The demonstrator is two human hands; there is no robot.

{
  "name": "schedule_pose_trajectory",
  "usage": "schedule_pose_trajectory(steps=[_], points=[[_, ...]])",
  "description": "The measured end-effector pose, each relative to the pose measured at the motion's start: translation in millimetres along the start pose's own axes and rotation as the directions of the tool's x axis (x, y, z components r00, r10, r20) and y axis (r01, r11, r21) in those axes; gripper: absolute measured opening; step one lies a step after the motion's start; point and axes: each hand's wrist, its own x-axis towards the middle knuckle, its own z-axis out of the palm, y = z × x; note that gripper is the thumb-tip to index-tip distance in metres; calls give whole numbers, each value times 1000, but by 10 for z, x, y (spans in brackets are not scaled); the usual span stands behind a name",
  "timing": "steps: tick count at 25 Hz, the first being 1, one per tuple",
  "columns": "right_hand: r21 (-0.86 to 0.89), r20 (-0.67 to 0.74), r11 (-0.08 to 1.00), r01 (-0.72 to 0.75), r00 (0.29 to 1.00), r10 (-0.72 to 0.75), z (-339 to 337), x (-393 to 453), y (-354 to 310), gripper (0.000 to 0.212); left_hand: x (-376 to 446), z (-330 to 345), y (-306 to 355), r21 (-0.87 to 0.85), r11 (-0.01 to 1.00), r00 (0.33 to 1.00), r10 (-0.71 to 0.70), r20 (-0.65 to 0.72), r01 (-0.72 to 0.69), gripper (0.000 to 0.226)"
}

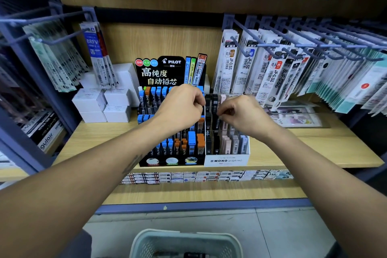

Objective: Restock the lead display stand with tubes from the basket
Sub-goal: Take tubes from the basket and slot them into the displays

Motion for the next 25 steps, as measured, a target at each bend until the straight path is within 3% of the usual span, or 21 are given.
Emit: schedule_pose_trajectory(steps=[6, 10, 14, 16, 18, 20, 22, 25], points=[[-158, -12, 987, -8, 1000, 6, 103, -53, -65, 13, 14, 5, 1, -9, 1000, 1000, 22, -9, -22, 29], [-169, -24, 986, 0, 1000, -4, 129, -66, -14, 11, 11, -8, -26, -4, 999, 999, 34, 0, -34, 29], [12, -148, 998, -60, 987, 61, -43, -124, -33, 13, -83, -50, -76, -24, 999, 1000, 29, 13, -28, 29], [137, -146, 982, -127, 978, 146, -92, -251, -143, 15, -246, -8, -104, -25, 999, 998, 27, 60, -25, 29], [212, 16, 959, -188, 982, 189, -10, -468, -344, 18, -537, 151, -151, 18, 999, 987, 48, 156, -51, 28], [200, 284, 959, -203, 948, 142, 228, -719, -553, 20, -865, 418, -254, 126, 984, 954, 82, 288, -123, 26], [86, 549, 980, -181, 829, 105, 603, -1010, -699, 19, -1213, 716, -432, 260, 947, 881, 46, 472, -189, 24], [-42, 748, 984, -171, 648, 144, 1196, -1489, -867, 15, -1741, 1102, -700, 349, 902, 684, -86, 724, -255, 12]])
